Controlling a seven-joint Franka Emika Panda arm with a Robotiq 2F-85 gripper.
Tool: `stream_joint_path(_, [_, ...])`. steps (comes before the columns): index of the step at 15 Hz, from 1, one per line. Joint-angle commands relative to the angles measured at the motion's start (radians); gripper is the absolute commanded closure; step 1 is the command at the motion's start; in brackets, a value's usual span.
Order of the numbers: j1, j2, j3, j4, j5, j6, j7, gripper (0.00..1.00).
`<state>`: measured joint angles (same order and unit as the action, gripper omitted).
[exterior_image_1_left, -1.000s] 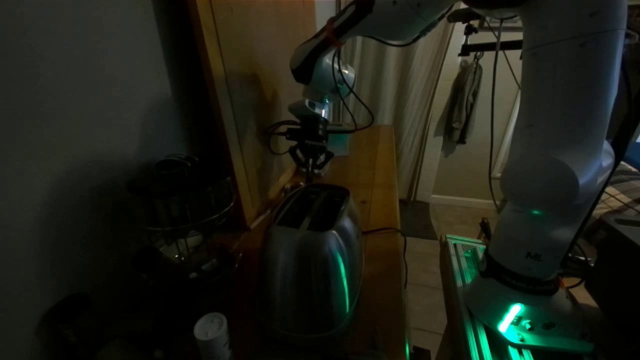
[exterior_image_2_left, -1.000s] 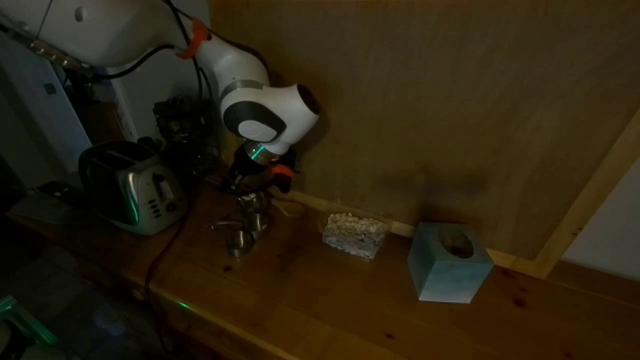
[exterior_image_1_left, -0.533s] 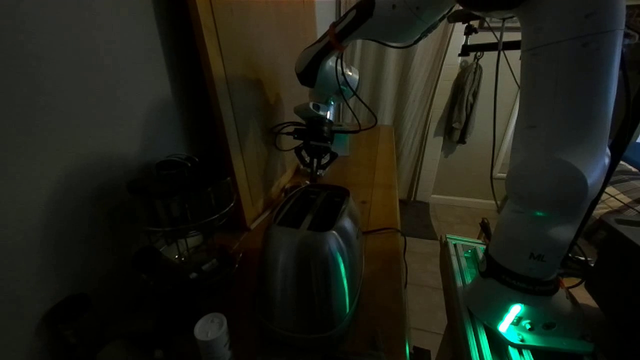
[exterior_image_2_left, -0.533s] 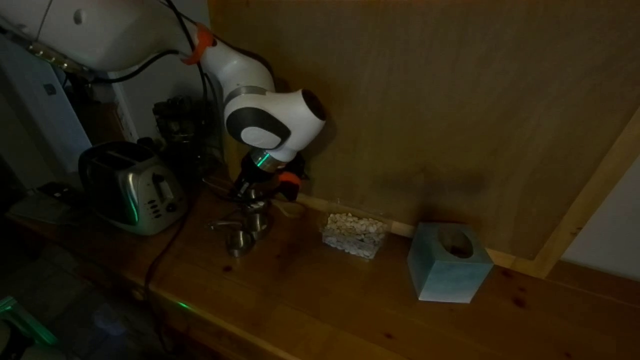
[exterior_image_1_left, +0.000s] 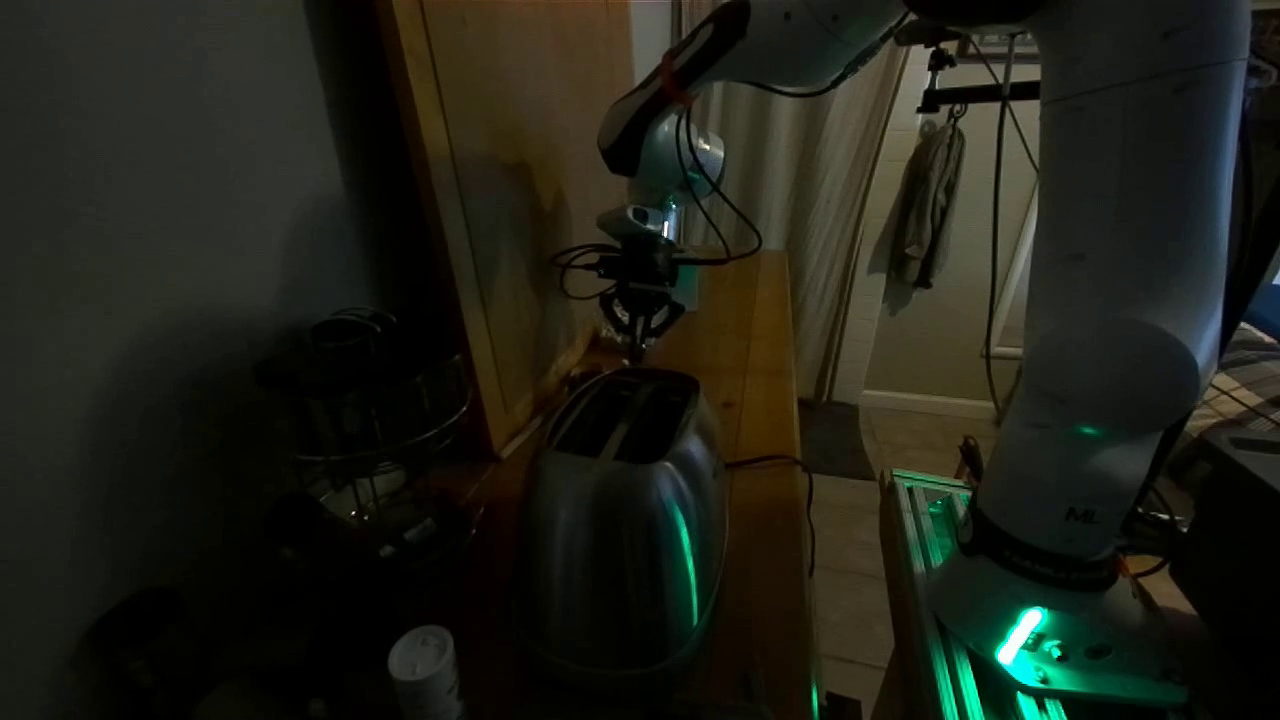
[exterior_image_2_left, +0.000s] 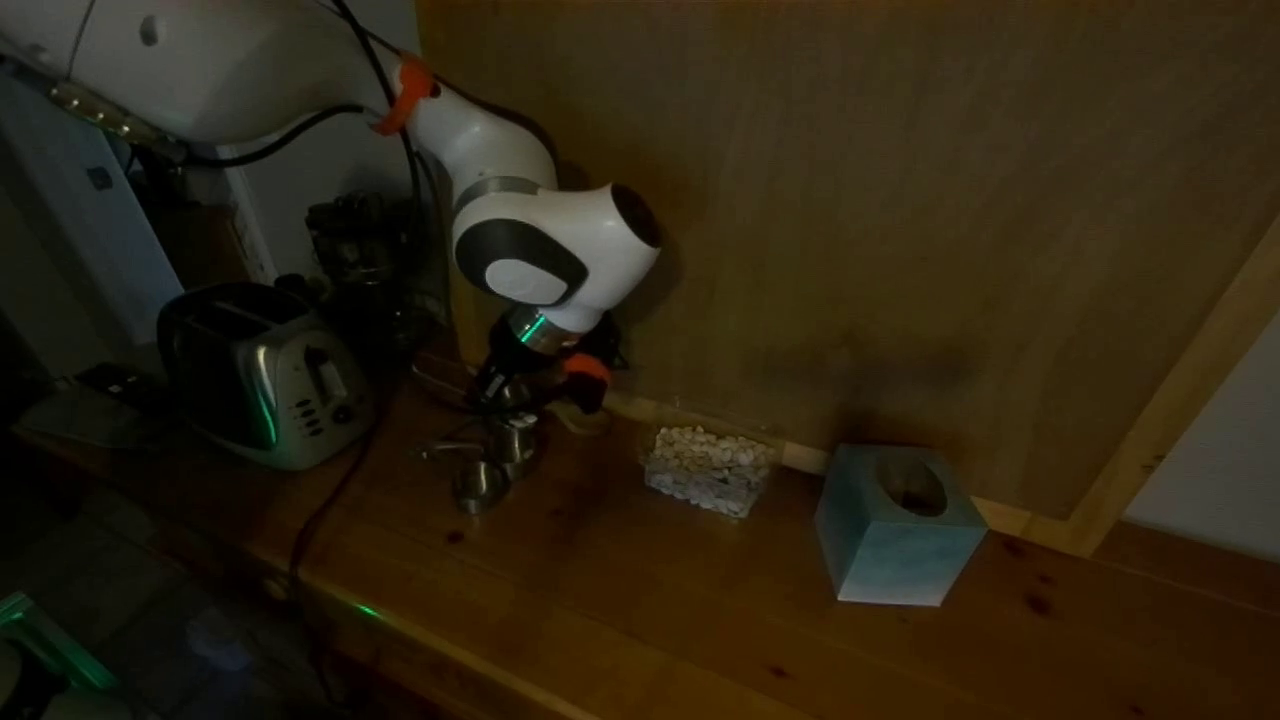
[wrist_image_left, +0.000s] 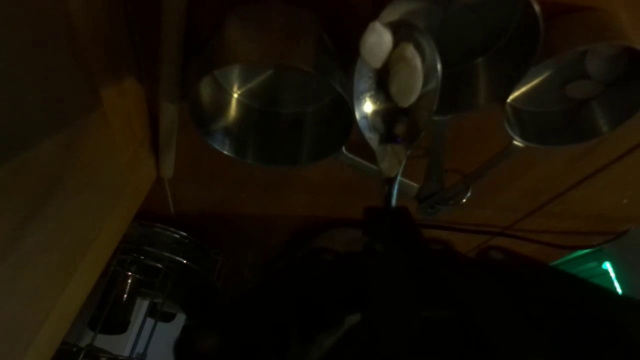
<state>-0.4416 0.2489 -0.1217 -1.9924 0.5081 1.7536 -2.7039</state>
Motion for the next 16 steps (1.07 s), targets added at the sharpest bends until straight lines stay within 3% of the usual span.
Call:
stream_joint_path(1, [0.033,-0.019,-0.02,-0.024,0.02,-0.019,-0.073,0.98])
stream_joint_path(2, [-0.067,-0.036,0.126,-0.011,-0.005,-0.019,-0.014,0.98])
stream_joint_path(3, [-0.076,-0.037,0.145,-0.01,-0.003,-0.026,-0.018,0.98])
stream_joint_path(4, [-0.042,-0.034,0.098,-0.026,0.008,-0.031,-0.078,0.98])
stream_joint_path(5, [-0.114,-0.044,0.209,-0.012,-0.007,-0.037,-0.036,0.98])
stream_joint_path(6, [-0.14,-0.049,0.249,-0.011,-0.014,-0.042,-0.025,0.98])
stream_joint_path(7, [-0.106,-0.048,0.189,-0.033,-0.001,-0.038,-0.072,0.98])
stream_joint_path(9, [-0.215,-0.047,0.333,-0.009,0.001,-0.036,-0.022,0.98])
stream_joint_path(10, [-0.211,-0.04,0.316,-0.018,0.006,-0.037,-0.057,0.98])
stream_joint_path(12, [-0.302,-0.026,0.418,-0.003,0.006,-0.037,-0.043,0.98])
stream_joint_path(16, [-0.379,-0.018,0.472,-0.03,0.016,0.007,-0.043,0.98])
